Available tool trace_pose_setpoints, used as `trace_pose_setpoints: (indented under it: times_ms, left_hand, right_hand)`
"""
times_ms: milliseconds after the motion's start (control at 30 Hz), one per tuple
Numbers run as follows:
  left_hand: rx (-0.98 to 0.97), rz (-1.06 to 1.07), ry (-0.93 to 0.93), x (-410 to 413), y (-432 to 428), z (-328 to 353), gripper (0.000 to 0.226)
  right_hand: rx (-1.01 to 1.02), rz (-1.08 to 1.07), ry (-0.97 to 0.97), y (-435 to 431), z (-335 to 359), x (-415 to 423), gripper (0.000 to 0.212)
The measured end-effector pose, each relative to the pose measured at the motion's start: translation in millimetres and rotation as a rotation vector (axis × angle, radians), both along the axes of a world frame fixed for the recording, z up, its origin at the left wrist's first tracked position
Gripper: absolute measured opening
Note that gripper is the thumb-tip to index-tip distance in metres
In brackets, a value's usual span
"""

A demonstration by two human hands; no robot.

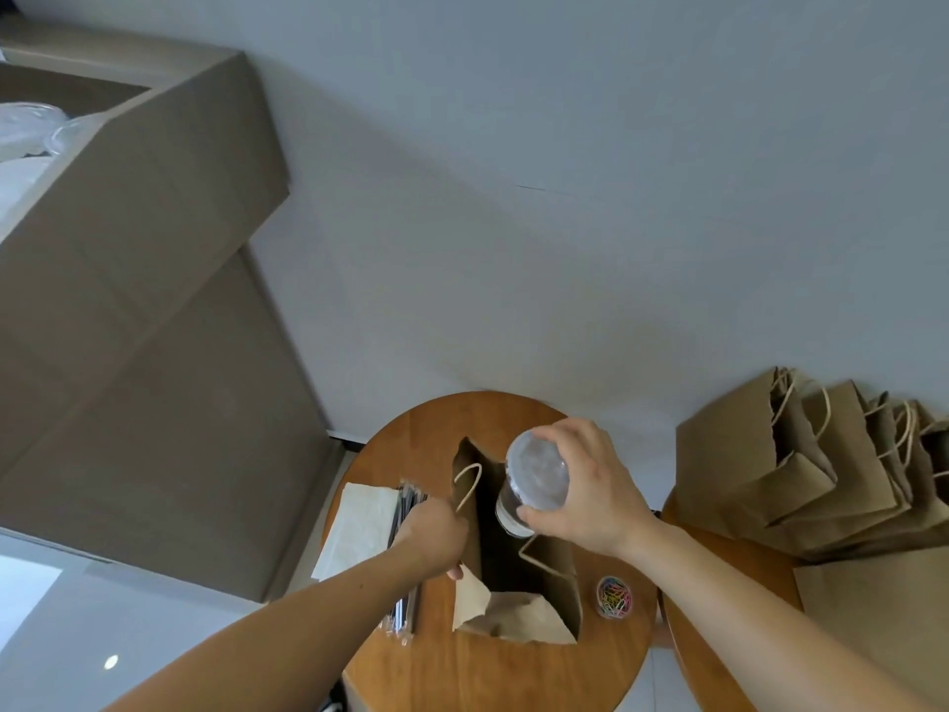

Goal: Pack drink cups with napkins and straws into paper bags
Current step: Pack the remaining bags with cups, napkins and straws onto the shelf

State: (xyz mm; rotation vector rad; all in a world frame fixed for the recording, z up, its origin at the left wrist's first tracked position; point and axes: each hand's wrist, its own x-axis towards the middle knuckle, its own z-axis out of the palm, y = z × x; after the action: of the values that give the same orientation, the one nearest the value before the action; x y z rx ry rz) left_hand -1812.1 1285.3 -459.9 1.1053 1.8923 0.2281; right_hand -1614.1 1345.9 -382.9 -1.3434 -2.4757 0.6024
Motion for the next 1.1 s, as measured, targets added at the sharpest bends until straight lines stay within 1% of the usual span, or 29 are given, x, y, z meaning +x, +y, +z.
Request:
trace_pose_setpoints:
  times_ms: [100, 167, 233, 400, 567, 667, 800, 933, 1000, 1100]
  left_hand:
    - [-0.033, -0.092, 0.024, 2.6, 0.5, -4.6, 0.016]
    - [-0.039, -0.094, 0.000, 5.0, -1.5, -8.2, 0.005]
    - [-0.014, -0.065, -0.028, 6.0, -3.4, -12.6, 0.007]
    - [0.075, -0.037, -0.004, 6.0, -9.7, -19.8, 0.007]
    - [0.076, 0.038, 0.022, 4.8, -19.6, -33.5, 0.008]
    - [0.081, 0.060, 0.042, 3.4, -27.3, -41.6, 0.010]
    - [0.104, 0.002, 0.108, 0.9, -30.7, -45.2, 0.010]
    - [0.116, -0.041, 0.127, -0.4, -32.8, -46.1, 0.015]
    - [0.123, -0.050, 0.135, -0.4, -32.4, -46.4, 0.015]
    - [0.145, -0.051, 0.130, -1.3, -30.9, -45.4, 0.015]
  right_hand:
    - [-0.053, 0.145, -0.124, -1.8, -7.9, 0.7, 0.088]
    - [-0.084, 0.205, -0.212, -5.0, -19.9, -5.3, 0.090]
    - [-0.115, 0.231, -0.309, -9.9, -36.6, -13.2, 0.093]
    - [-0.230, 0.175, -0.499, -19.1, -81.1, -28.4, 0.098]
    - [-0.336, 0.068, -0.637, -16.1, -124.3, -37.6, 0.109]
    - [-0.378, 0.040, -0.668, -11.5, -144.3, -42.9, 0.104]
    - [-0.415, 0.038, -0.683, -15.5, -167.6, -44.1, 0.096]
    - [-0.390, 0.030, -0.634, -27.1, -184.3, -45.9, 0.085]
    - [-0.373, 0.035, -0.622, -29.9, -185.4, -47.9, 0.086]
    - [-0.369, 0.054, -0.620, -32.3, -183.3, -44.9, 0.096]
